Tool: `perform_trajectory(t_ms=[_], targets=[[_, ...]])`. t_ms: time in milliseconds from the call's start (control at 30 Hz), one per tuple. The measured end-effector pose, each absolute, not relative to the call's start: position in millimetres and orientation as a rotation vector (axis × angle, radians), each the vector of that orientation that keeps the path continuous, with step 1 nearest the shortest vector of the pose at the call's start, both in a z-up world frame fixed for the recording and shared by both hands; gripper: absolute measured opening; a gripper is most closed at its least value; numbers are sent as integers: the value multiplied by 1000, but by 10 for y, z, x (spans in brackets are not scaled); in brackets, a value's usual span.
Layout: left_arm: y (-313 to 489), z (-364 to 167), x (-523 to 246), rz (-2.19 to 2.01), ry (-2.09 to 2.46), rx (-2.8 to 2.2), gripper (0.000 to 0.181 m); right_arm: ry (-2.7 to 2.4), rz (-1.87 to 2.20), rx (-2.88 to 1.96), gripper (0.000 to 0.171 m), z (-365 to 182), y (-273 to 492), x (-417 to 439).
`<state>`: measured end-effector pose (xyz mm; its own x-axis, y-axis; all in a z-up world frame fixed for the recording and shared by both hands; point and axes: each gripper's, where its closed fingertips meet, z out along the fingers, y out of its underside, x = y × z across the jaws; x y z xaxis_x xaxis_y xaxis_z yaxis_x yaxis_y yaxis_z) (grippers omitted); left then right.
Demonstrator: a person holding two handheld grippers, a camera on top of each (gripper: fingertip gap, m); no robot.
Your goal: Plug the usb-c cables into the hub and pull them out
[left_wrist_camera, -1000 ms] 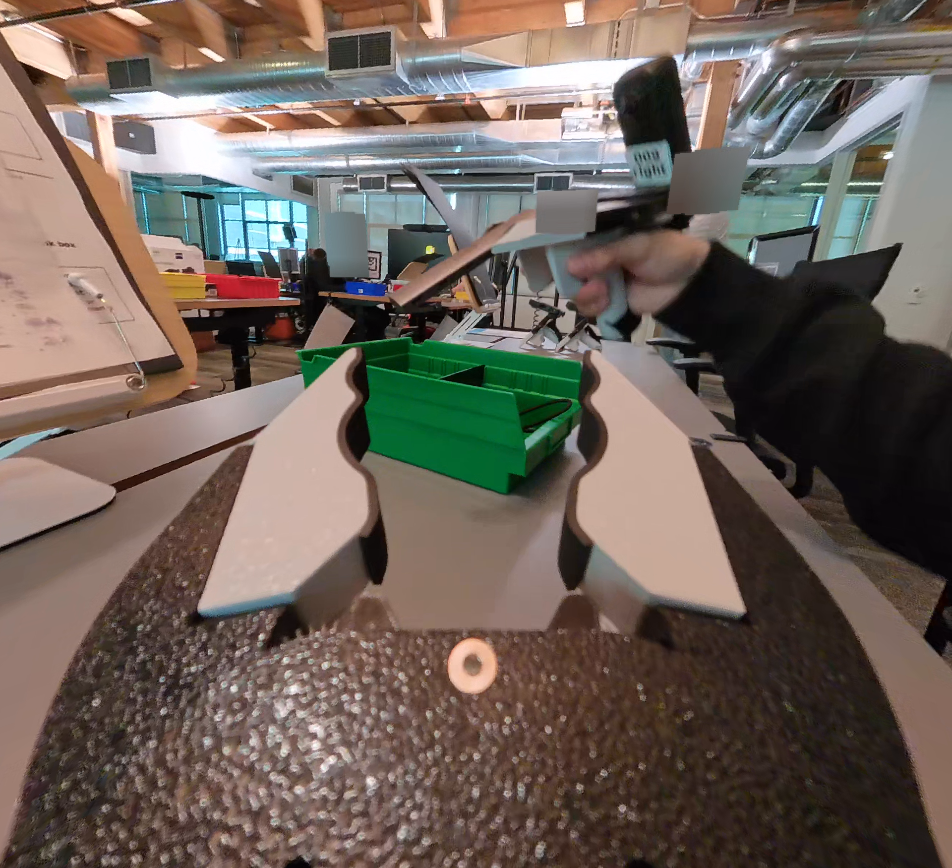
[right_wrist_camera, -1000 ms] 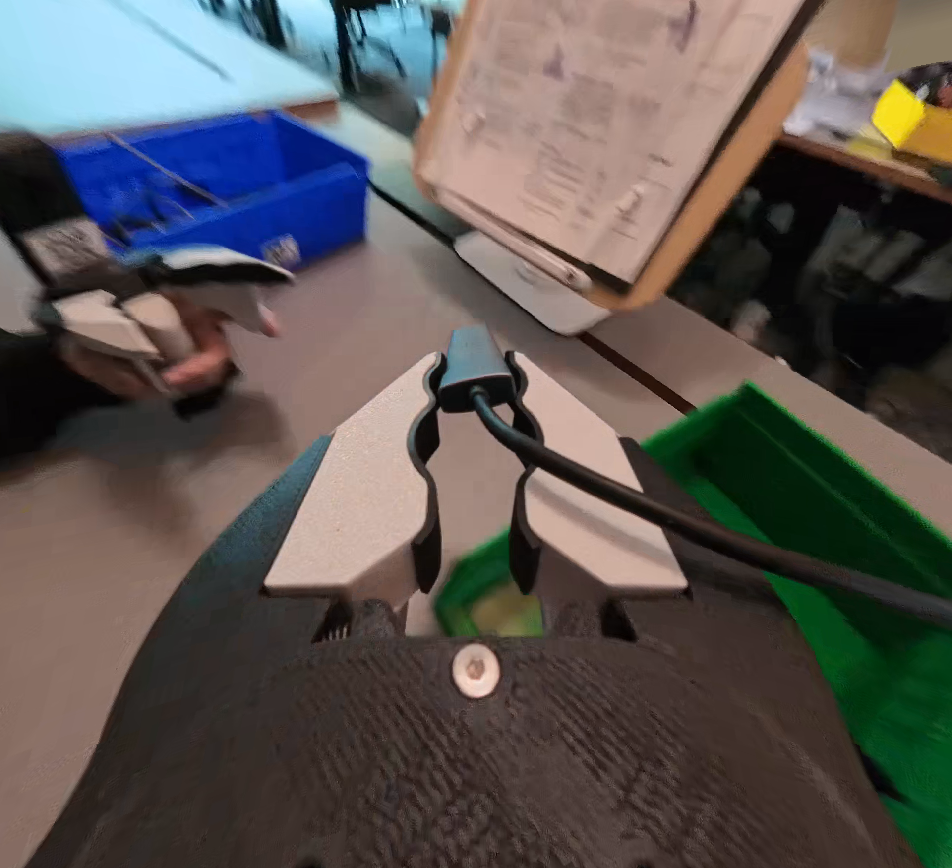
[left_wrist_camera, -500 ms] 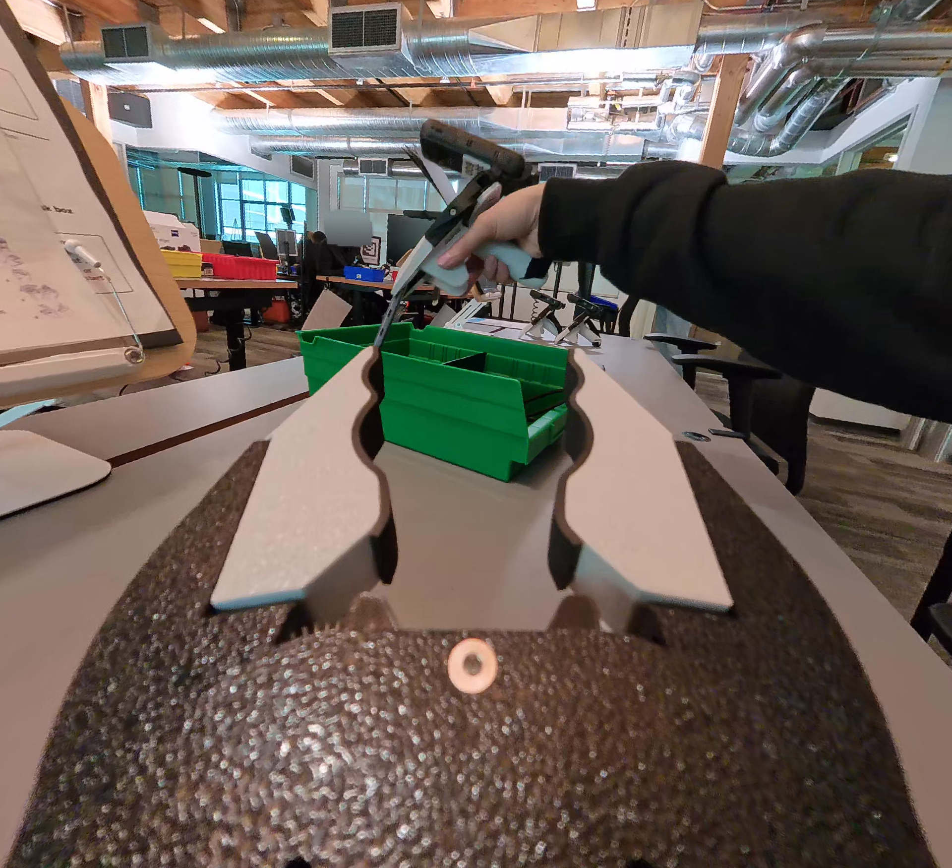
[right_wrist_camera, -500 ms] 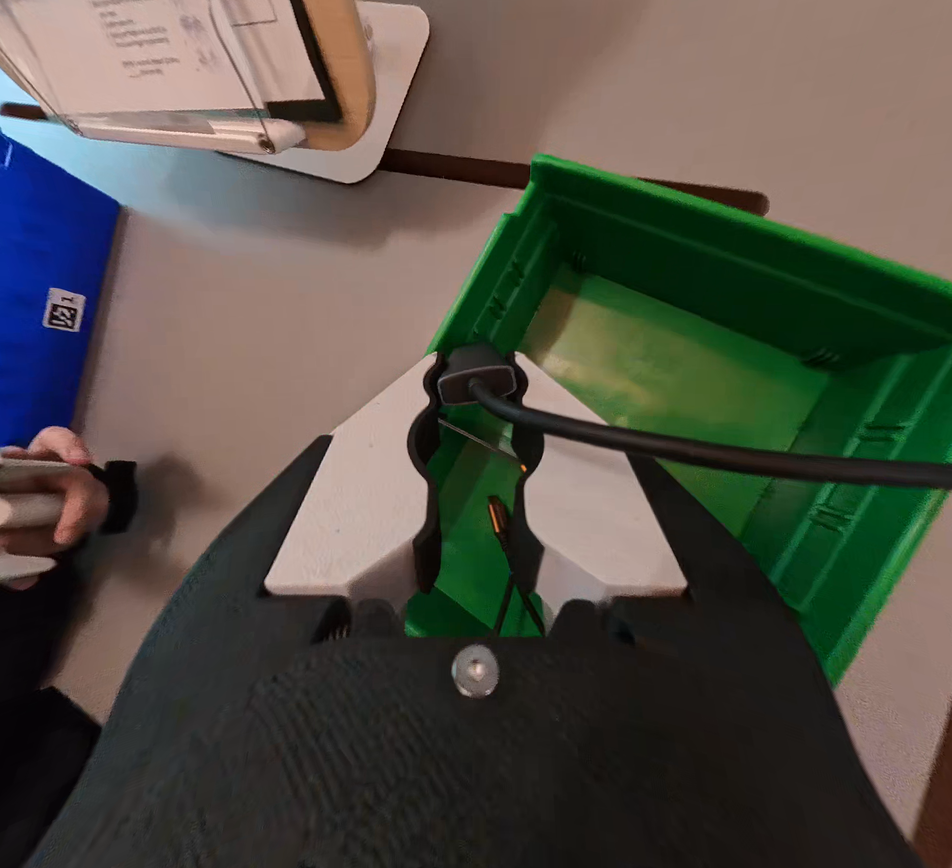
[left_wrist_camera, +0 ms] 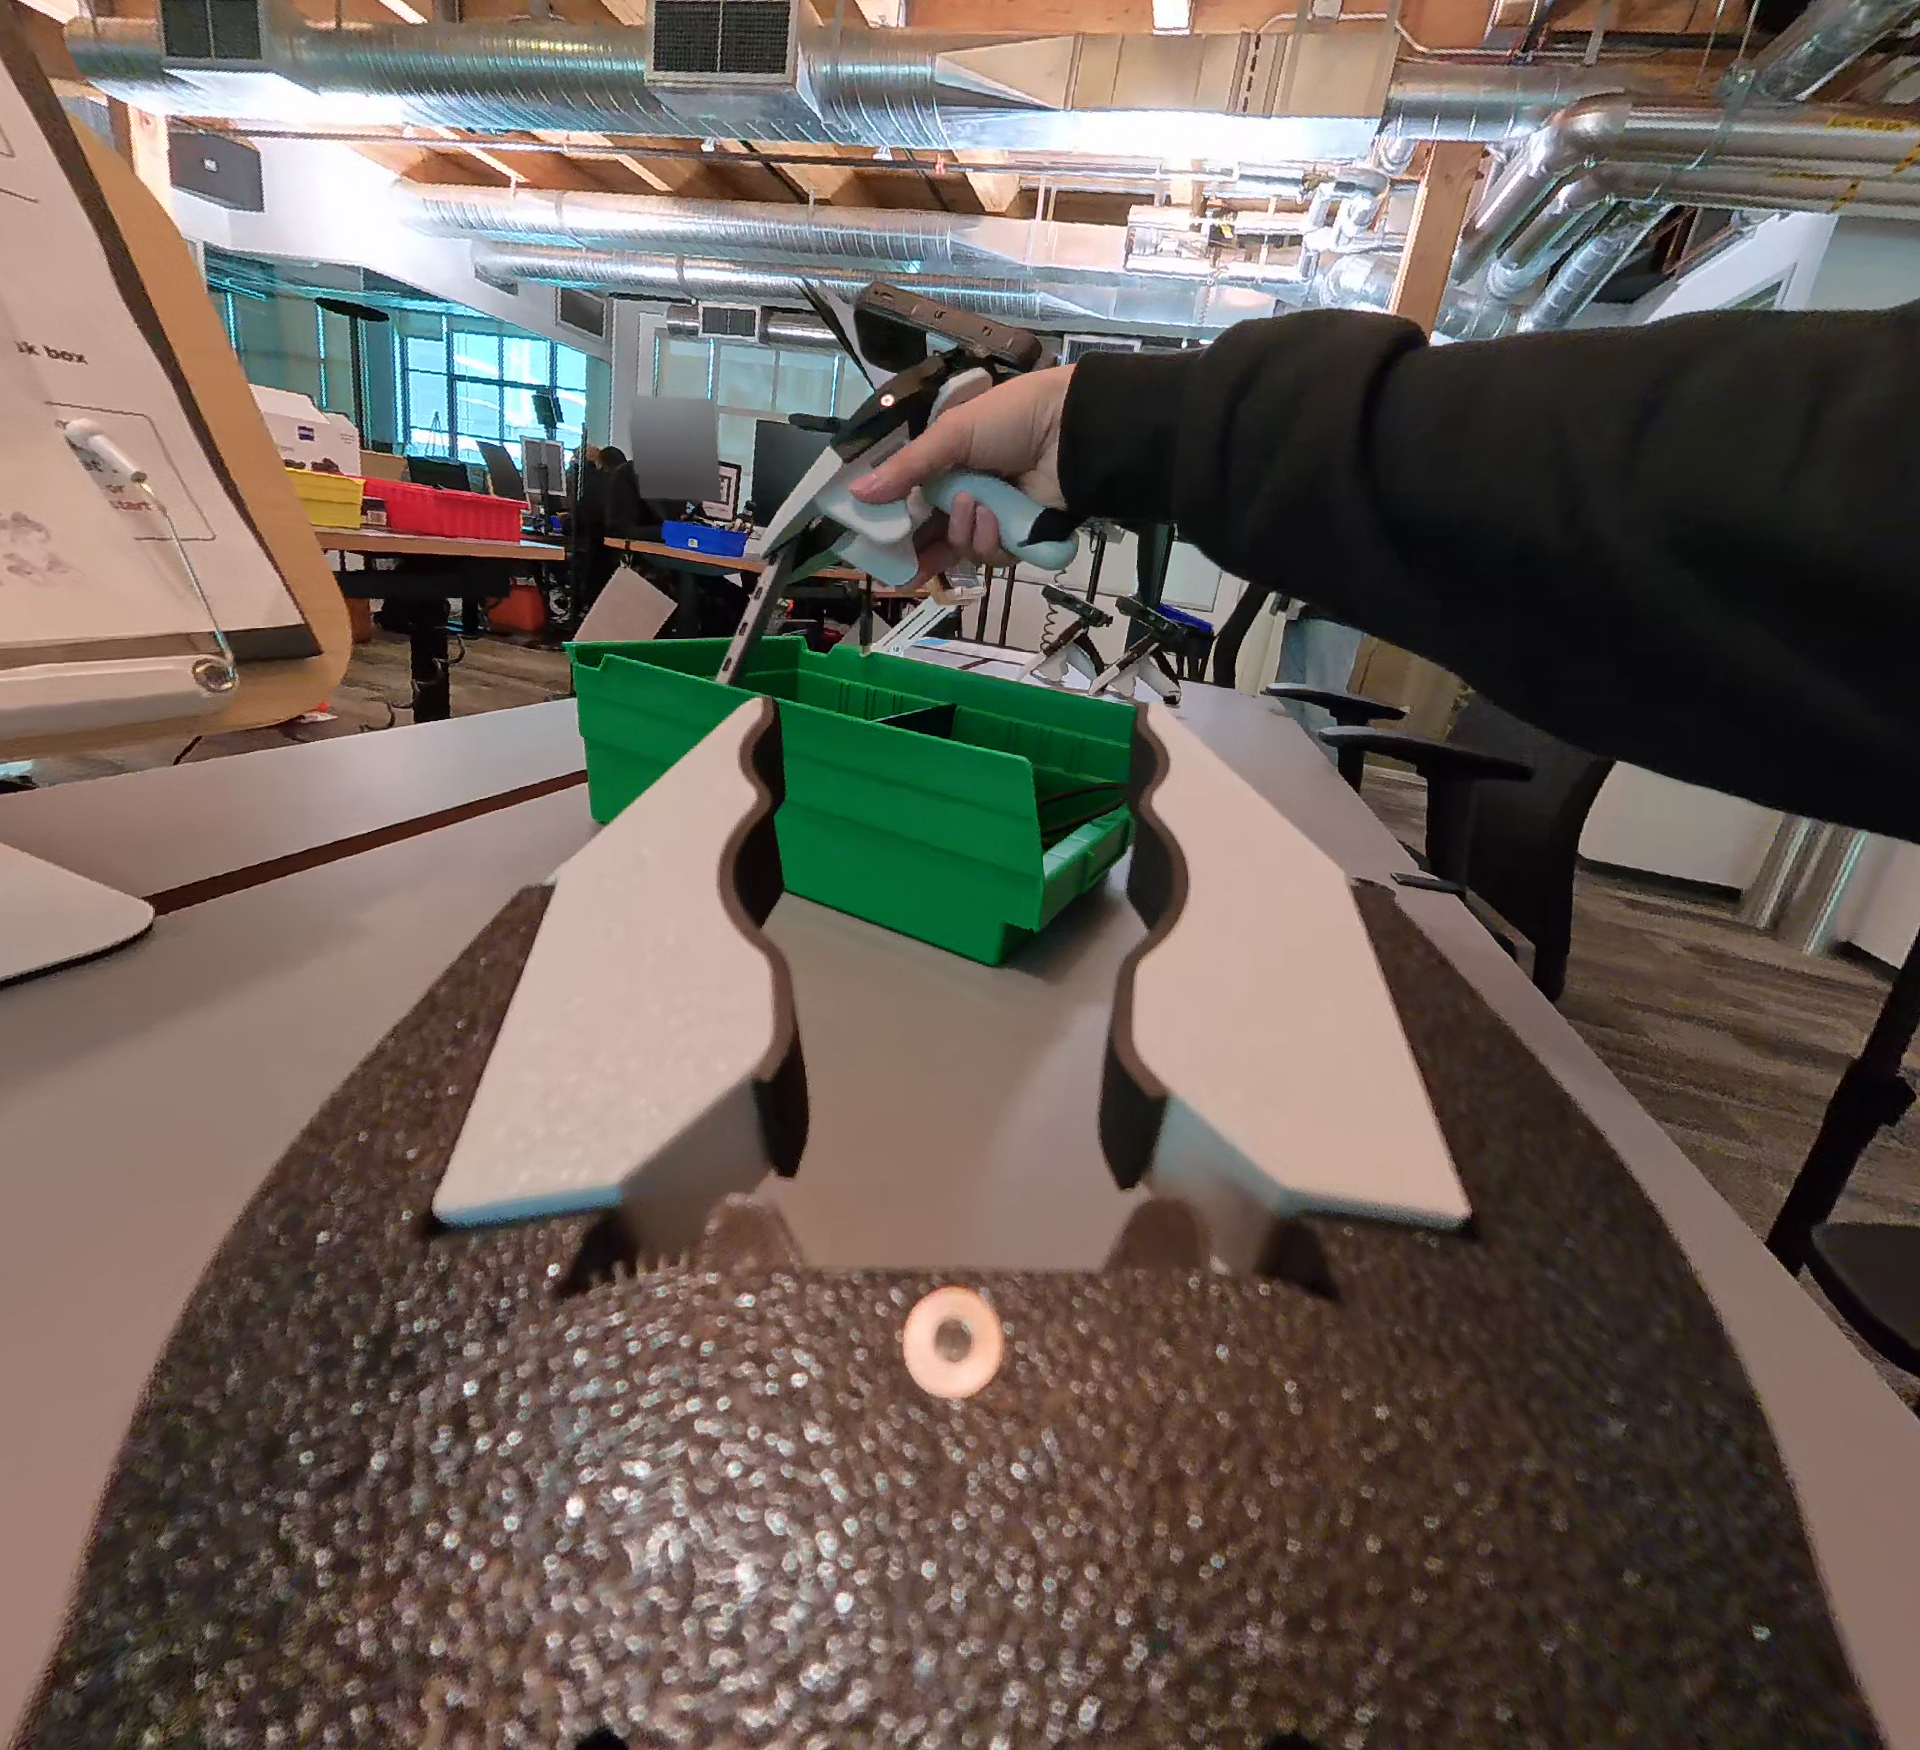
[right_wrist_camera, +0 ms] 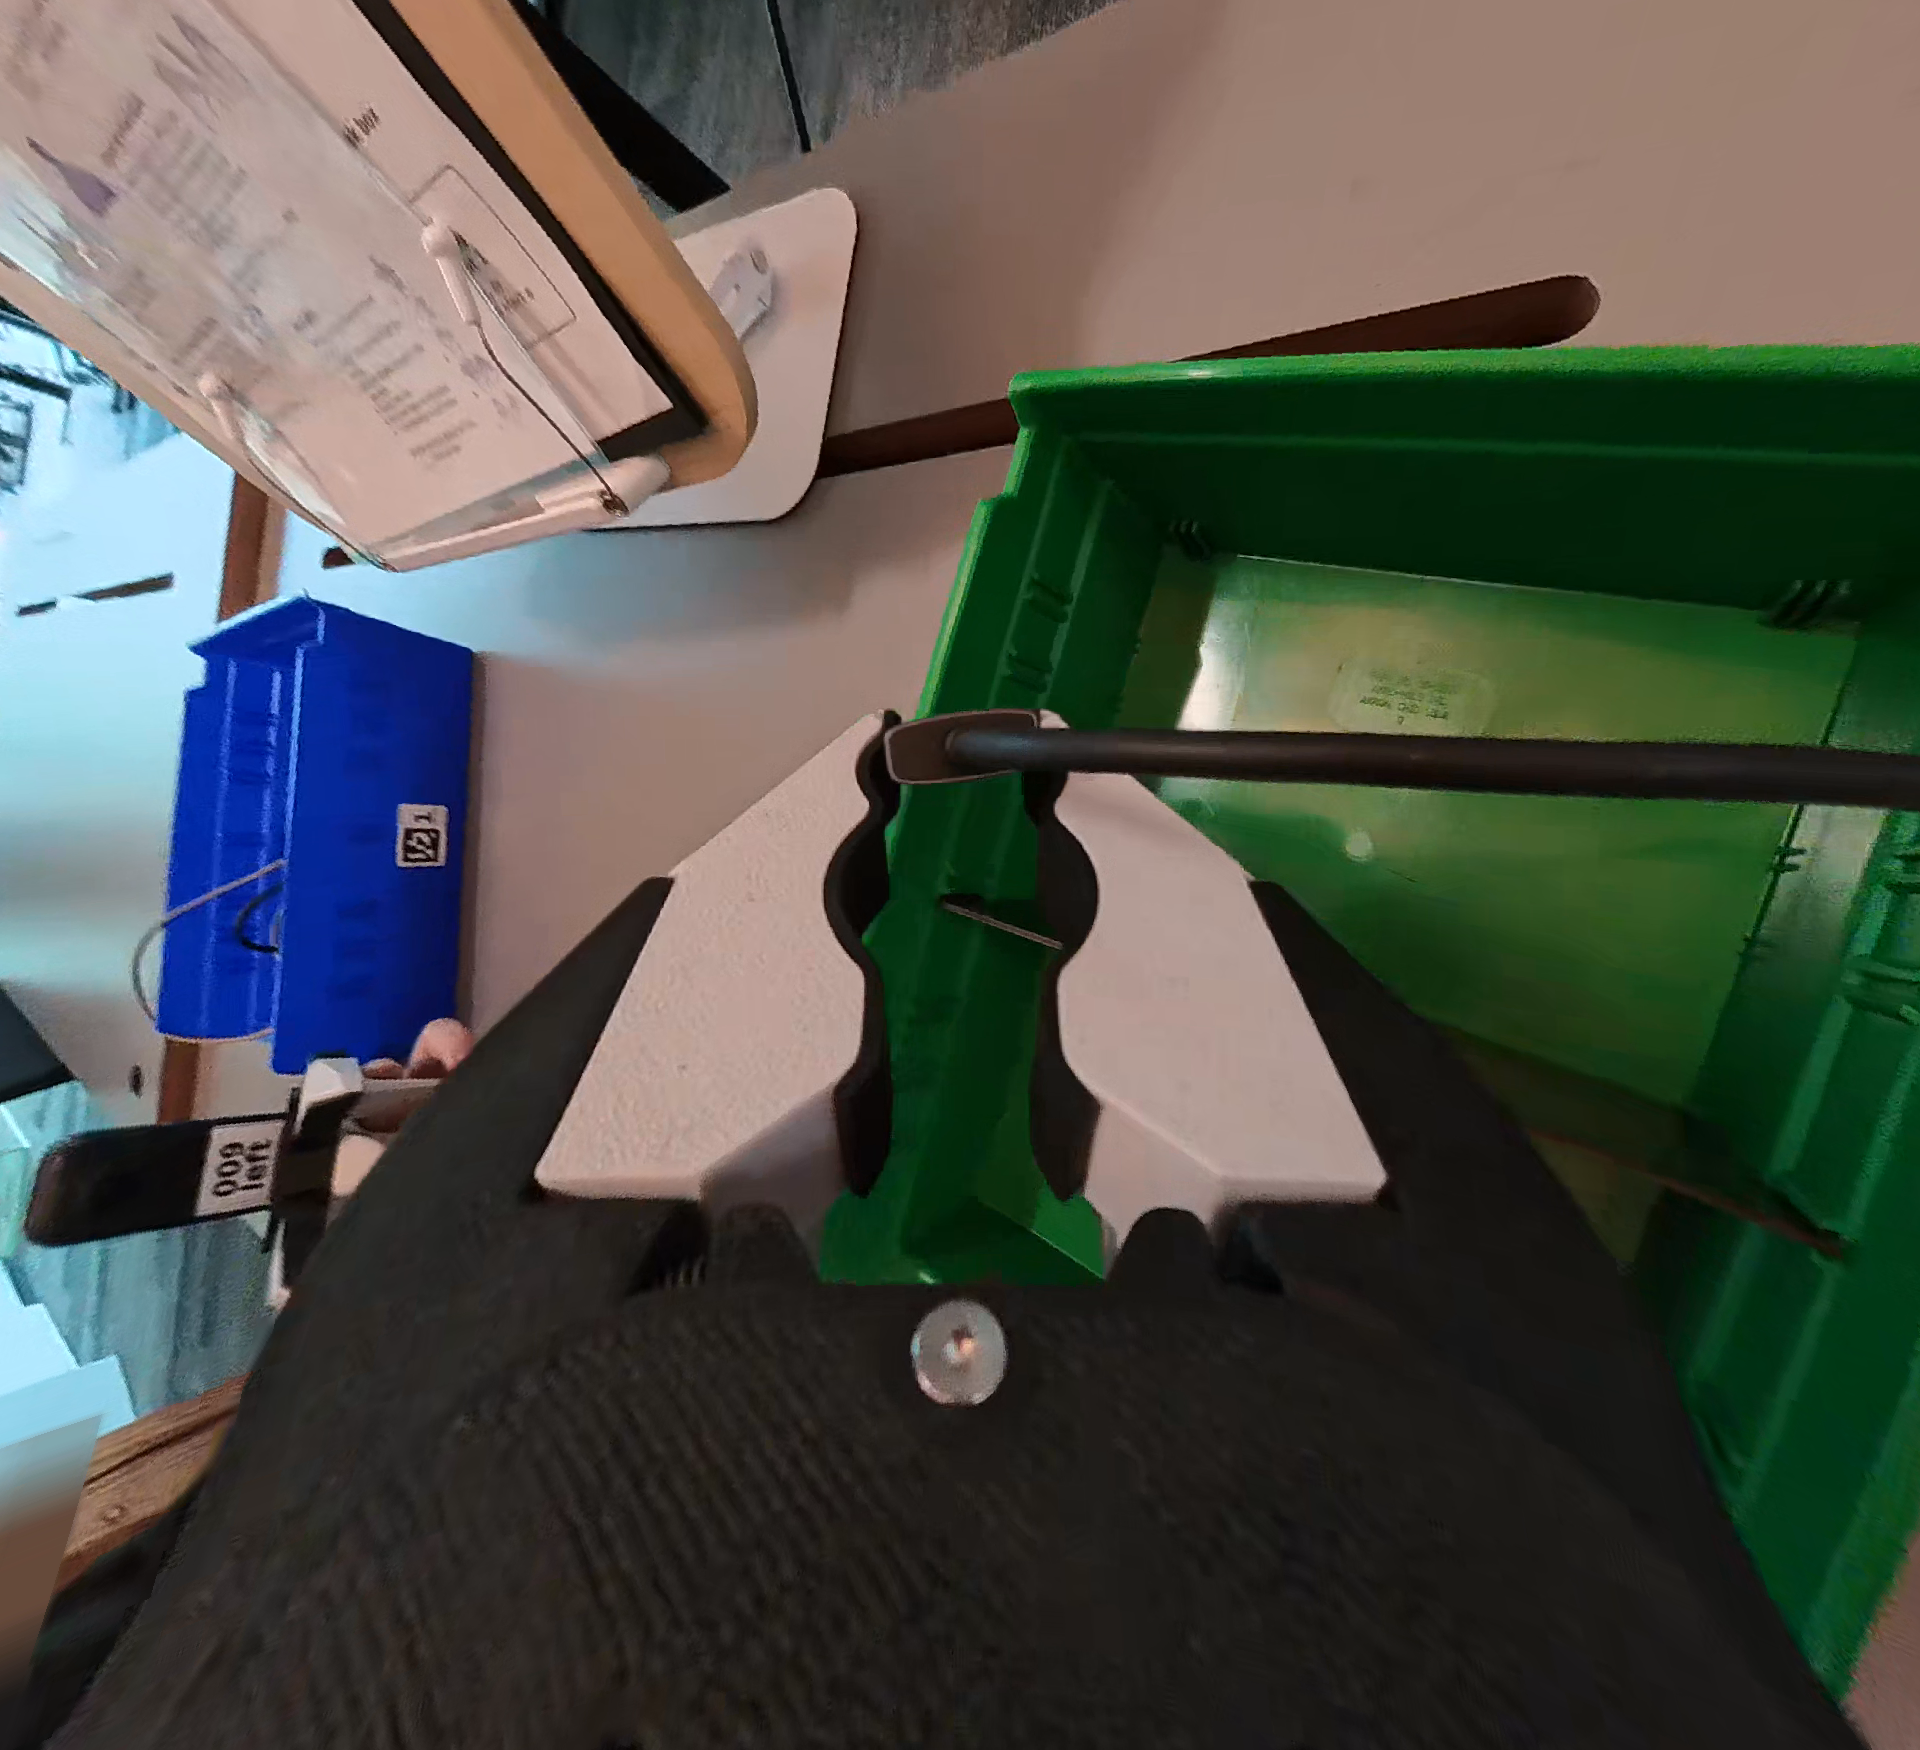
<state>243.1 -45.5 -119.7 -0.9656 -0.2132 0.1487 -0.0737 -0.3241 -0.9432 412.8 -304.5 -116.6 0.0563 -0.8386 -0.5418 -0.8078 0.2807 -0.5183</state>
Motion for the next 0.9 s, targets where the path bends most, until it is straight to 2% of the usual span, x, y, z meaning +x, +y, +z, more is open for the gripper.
perform_trajectory(t_ms=[167,333,533,667,900], targets=[[-436,-1166,2445,-2475,1755,-383,63,1703,5,-1451,22,-1115,-2979,4155],[-446,-1174,2444,-2484,1757,-386,62,1558,85,-1348,22,-824,-2748,4227],[-427,-1177,2462,-2496,1751,-405,62,1491,182,-969,22,-677,-2955,4311],[-403,-1159,2478,-2520,1732,-423,60,1596,134,-846,21,-960,-3269,4283],[-406,-1160,2475,-2525,1732,-423,60,1891,-206,-1074,24,-1450,-3716,4190]])
